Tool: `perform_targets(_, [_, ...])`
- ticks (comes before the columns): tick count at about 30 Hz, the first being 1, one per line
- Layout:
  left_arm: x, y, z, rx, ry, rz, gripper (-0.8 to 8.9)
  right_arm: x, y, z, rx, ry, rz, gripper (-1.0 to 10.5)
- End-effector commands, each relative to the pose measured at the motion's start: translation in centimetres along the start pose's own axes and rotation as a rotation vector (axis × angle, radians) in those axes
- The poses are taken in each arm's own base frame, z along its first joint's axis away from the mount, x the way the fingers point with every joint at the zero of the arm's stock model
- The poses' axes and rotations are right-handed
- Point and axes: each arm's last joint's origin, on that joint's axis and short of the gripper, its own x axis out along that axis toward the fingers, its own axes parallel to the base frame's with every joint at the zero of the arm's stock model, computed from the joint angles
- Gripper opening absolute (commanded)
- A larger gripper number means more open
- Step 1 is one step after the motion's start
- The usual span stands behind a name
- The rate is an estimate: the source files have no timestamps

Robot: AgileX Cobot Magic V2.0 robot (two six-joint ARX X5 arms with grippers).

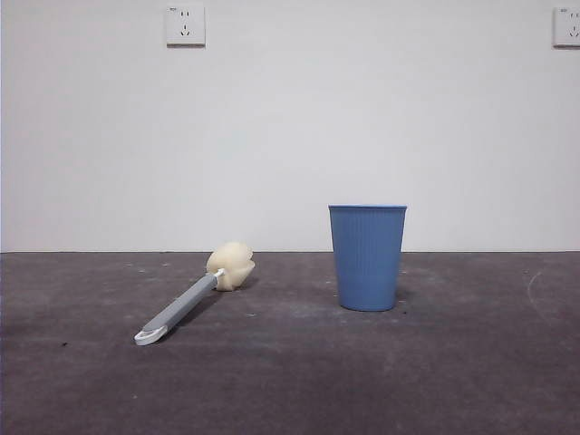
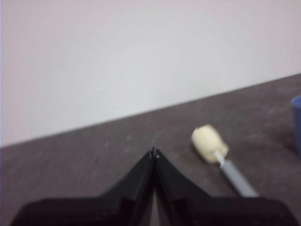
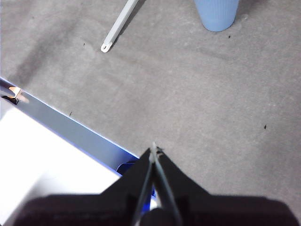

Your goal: Pick up the cup brush,pick up the cup,insert the brush into the cup,clean the cup,put the cup brush back,put the cup back to the fixed position on the table

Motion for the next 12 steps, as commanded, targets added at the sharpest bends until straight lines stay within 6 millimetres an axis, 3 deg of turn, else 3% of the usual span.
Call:
perform_targets(1, [-0.2,-0.1,-1.4,-0.024,0.090,0.021,-0.03,-0.1,0.1,0.1,0.002,-0.008,0.001,0.0])
perform_targets(7, [-1.0,-0.1,-3.1,-0.066,0.251,0.034,-0.03,-0.1,0.1,0.1,0.002,-0.008,0.000,0.0])
perform_targets(12, [-1.2,-0.2,-3.2,-0.092,0.249,0.038,-0.03,-0.1,0.1,0.1,0.002,-0.008,0.000,0.0])
